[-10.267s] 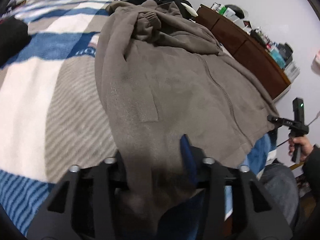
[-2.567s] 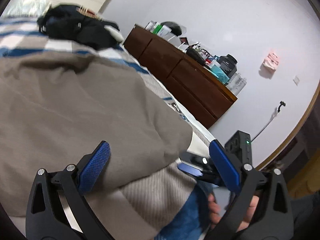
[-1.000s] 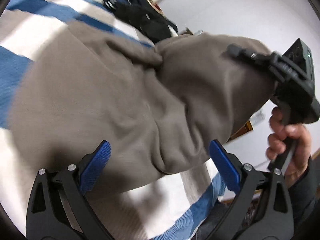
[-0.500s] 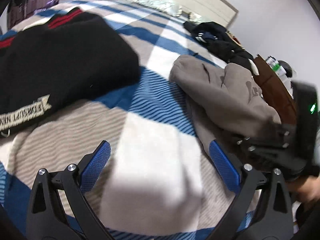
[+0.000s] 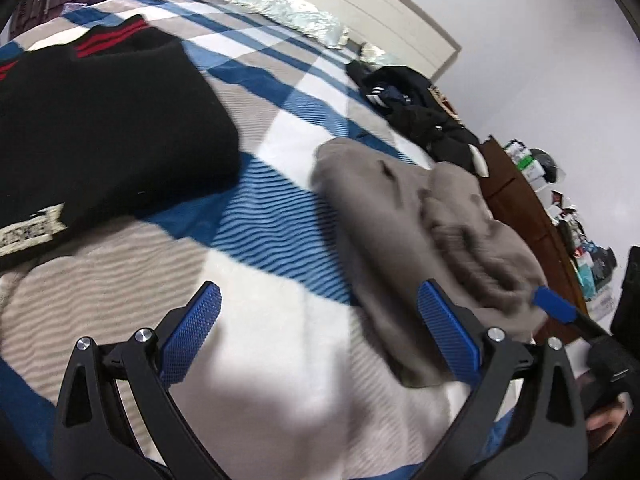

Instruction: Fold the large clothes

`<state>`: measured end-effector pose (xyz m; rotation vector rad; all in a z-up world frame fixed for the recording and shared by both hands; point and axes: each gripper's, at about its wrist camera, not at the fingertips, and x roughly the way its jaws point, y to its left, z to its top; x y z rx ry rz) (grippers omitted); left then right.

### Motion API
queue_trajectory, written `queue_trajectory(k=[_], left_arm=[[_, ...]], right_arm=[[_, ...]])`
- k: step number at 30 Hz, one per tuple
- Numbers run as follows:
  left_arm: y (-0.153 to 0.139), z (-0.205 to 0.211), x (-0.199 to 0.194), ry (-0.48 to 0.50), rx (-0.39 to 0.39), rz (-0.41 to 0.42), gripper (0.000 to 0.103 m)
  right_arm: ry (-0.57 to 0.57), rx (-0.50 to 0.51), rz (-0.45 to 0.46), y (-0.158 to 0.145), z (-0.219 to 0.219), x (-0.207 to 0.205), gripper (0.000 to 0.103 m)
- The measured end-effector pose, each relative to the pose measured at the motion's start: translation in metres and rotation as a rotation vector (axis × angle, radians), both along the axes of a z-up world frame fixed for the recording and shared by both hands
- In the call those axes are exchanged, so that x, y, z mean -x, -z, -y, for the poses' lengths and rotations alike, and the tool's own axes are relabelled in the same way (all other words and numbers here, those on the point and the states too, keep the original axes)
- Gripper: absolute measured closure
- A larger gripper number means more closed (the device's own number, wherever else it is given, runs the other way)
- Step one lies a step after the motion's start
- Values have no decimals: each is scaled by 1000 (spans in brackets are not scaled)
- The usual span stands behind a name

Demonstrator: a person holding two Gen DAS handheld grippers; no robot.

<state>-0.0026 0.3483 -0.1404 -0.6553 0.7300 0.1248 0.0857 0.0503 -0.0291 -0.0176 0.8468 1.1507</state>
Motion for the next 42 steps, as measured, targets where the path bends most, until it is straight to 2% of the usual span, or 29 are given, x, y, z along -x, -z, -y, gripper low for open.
queue_trajectory(k=[3,5,9,13,16,18,20,22,24,27,28,30,32,36,38,39,40,41,42], left_arm=[[-7,15,-12,45,4,35,6],[-13,26,-18,60,20,70,6],[-36,57,-31,127,47,225,6],[-57,93,-50,195,-8,276,6],[-61,117,-65,246,17,295,6],[-60,136,-73,286,2,307,6],[-58,158,-79,316,-64,298,6],[-53,172,-84,344,-125,261,6],[-39,178,-91,360,-159,168,6],[-4,174,-98,349,-173,21,6],[4,170,-98,343,-146,9,6],[12,159,-92,331,-91,12,6],[14,158,-88,339,-89,9,6],[20,158,-80,343,-76,-4,6],[19,159,-78,350,-77,-3,6],[20,158,-78,352,-75,-3,6],[21,156,-77,354,-72,-1,6],[21,156,-76,356,-70,-2,6],[22,155,-77,358,-68,-4,6]], right_arm=[[83,-124,-84,-14,36,-13,5],[133,-140,-161,-11,48,-29,5],[249,-132,-323,7,71,-64,5],[286,-125,-357,20,83,-77,5],[325,-127,-418,34,92,-92,5],[337,-119,-398,32,97,-101,5],[320,-84,-357,20,86,-116,5],[318,-14,-291,4,67,-131,5],[294,51,-239,-10,40,-146,5],[243,253,-190,-16,-24,-169,5],[194,337,-170,-12,-54,-173,5],[146,438,-145,-2,-92,-174,5],[122,598,-147,23,-131,-171,5],[129,873,-179,84,-161,-169,5],[164,892,-168,100,-155,-171,21],[184,865,-169,102,-149,-172,24],[213,798,-192,103,-139,-174,33],[228,750,-211,102,-131,-175,54],[230,701,-234,101,-122,-175,62]])
